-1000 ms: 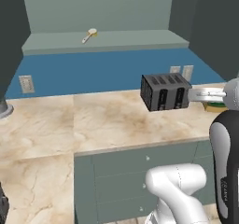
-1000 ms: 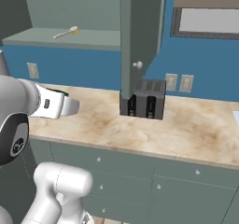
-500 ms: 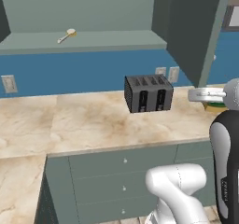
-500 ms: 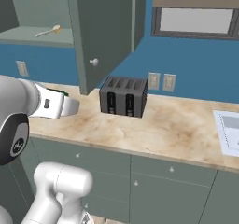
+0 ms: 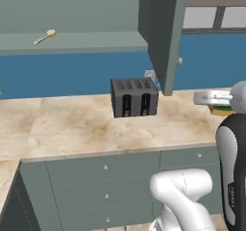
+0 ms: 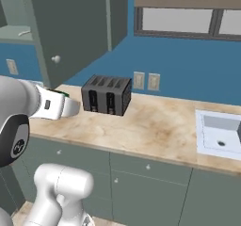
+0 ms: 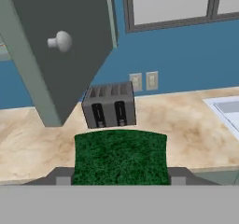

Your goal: Locate and retrieve the dish brush and sponge from the cabinet. Place them next to the sink.

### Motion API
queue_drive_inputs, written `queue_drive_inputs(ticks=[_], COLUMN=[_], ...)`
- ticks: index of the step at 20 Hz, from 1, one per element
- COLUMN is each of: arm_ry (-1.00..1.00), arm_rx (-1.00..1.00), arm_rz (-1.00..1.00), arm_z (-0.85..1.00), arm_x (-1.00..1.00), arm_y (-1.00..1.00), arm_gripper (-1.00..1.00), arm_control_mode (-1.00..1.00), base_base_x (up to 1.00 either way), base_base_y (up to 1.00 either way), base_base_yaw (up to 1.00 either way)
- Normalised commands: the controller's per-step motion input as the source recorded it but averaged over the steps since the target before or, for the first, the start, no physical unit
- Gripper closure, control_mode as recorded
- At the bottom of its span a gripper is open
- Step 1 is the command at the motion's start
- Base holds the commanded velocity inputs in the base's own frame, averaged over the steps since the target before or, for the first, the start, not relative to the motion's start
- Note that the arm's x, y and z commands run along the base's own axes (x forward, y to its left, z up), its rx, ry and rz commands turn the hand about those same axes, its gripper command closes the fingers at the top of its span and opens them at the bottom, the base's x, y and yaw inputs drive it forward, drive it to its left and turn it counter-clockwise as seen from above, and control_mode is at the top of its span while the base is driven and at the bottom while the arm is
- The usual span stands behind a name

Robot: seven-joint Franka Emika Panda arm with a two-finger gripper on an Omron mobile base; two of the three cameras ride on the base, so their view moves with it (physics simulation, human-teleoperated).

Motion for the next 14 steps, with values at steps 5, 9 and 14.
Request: queue_drive_inputs(ticks=[5,9,14], arm_ry=[0.00,0.00,0.00], arm_rx=[0.00,0.00,0.00], arm_rz=[0.00,0.00,0.00], arm_z=[0.00,0.00,0.00], arm_x=[0.00,0.00,0.00], arm_y=[0.00,0.00,0.00], arm_gripper=[1.00,1.00,1.00], arm_control_mode=[1.00,1.00,1.00], base_base_x=[-0.03,-0.01,-0.02], base_base_y=[-0.57,-0.48,-0.40], base_base_yaw=[0.01,0.00,-0.01])
